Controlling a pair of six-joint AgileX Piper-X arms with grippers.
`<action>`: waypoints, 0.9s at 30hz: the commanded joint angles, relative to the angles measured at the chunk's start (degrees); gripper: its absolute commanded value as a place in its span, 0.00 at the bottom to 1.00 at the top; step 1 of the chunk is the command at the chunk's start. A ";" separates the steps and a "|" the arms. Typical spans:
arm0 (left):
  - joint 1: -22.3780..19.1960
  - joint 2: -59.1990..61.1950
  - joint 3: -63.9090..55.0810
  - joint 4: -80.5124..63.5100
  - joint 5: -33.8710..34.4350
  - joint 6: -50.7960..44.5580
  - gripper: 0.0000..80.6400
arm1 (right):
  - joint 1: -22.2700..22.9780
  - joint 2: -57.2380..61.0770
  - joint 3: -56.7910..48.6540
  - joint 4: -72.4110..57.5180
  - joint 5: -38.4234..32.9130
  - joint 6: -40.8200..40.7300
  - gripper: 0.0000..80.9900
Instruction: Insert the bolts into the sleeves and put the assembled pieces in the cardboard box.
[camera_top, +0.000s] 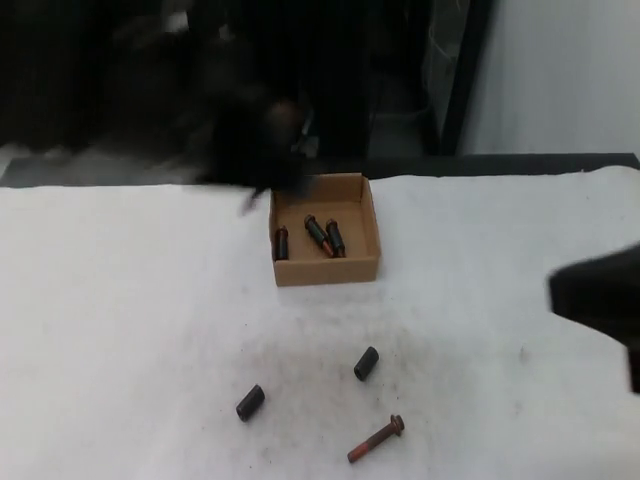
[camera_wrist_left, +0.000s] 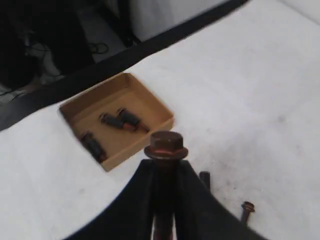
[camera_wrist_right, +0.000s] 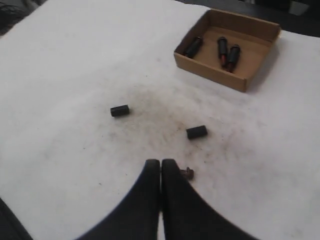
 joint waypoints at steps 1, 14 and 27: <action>1.65 -5.95 5.76 -3.55 -0.35 -0.19 0.00 | 0.05 3.38 -0.35 -3.42 -3.39 -0.89 0.00; 8.45 -37.97 29.13 -10.78 -14.73 2.62 0.00 | 2.91 32.36 -7.36 -22.52 -20.84 -6.59 0.48; 9.19 -38.91 29.25 -4.23 -14.05 2.62 0.00 | 19.62 57.37 -25.30 -9.03 3.32 -37.67 0.47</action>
